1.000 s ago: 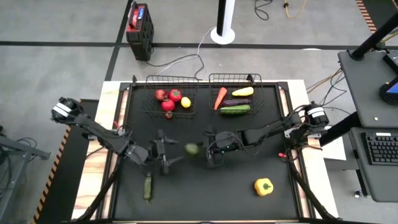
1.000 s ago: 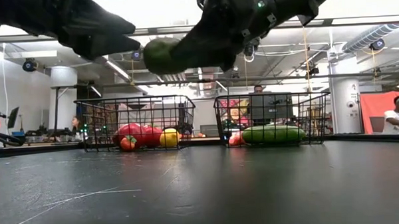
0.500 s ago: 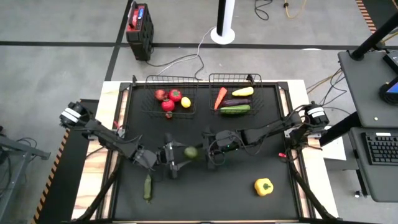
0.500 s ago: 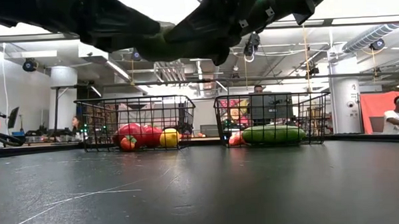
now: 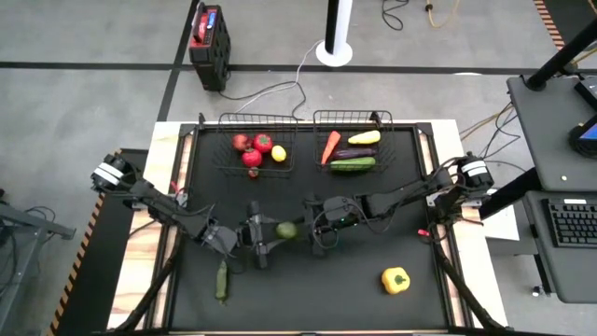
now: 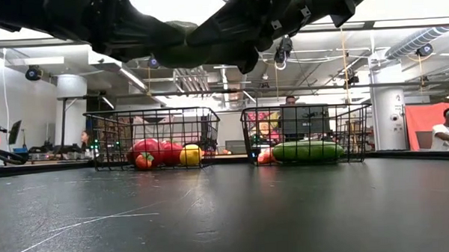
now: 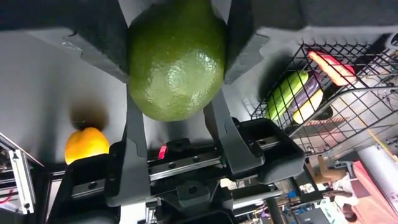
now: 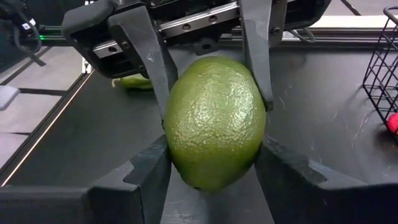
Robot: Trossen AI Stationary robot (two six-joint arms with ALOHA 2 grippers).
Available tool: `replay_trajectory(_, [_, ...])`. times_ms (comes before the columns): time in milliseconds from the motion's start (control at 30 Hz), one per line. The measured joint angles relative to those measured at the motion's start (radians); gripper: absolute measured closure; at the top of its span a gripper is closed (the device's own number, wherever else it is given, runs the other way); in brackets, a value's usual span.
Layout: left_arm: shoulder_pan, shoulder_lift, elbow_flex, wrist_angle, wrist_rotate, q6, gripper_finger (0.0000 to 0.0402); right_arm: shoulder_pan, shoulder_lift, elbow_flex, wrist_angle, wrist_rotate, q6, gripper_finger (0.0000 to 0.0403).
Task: Sort produce into baskets
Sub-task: Put the lime into the left wire basket
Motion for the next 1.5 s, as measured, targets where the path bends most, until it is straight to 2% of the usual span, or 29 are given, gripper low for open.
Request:
replay_trajectory(200, [0.0,-0.001,0.0,0.0,-0.028,0.001,0.0198,0.0,-0.003,0.002,-0.018,0.026,0.043,0.0152])
replay_trajectory(433, [0.006,-0.066,0.0,-0.061,-0.101,0.021,0.0197,-0.007,-0.012,0.078,-0.231,0.028,0.078,0.0094])
replay_trajectory(567, [0.05,-0.164,0.0,-0.201,-0.156,0.018,0.0197,-0.012,-0.013,0.157,-0.408,0.045,0.112,0.0083])
replay_trajectory(733, [0.176,-0.301,0.052,-0.473,-0.159,0.01,0.0197,-0.012,-0.014,0.229,-0.533,0.08,0.115,0.0091])
replay_trajectory(867, [0.343,-0.367,0.158,-0.806,-0.063,-0.004,0.0196,-0.011,-0.014,0.258,-0.555,0.079,0.111,0.0103])
replay_trajectory(1033, [0.583,-0.366,0.268,-1.079,0.164,0.037,0.0196,-0.011,-0.014,0.265,-0.557,0.079,0.1,0.0112])
replay_trajectory(1233, [0.804,-0.317,0.344,-1.22,0.347,0.148,0.0196,-0.011,-0.014,0.264,-0.569,0.079,0.108,0.0113])
replay_trajectory(1367, [0.901,-0.276,0.388,-1.299,0.356,0.193,0.0196,-0.011,-0.014,0.264,-0.585,0.079,0.123,0.0109])
replay_trajectory(1500, [0.948,-0.241,0.406,-1.337,0.367,0.226,0.0196,-0.011,-0.014,0.264,-0.598,0.079,0.131,0.011])
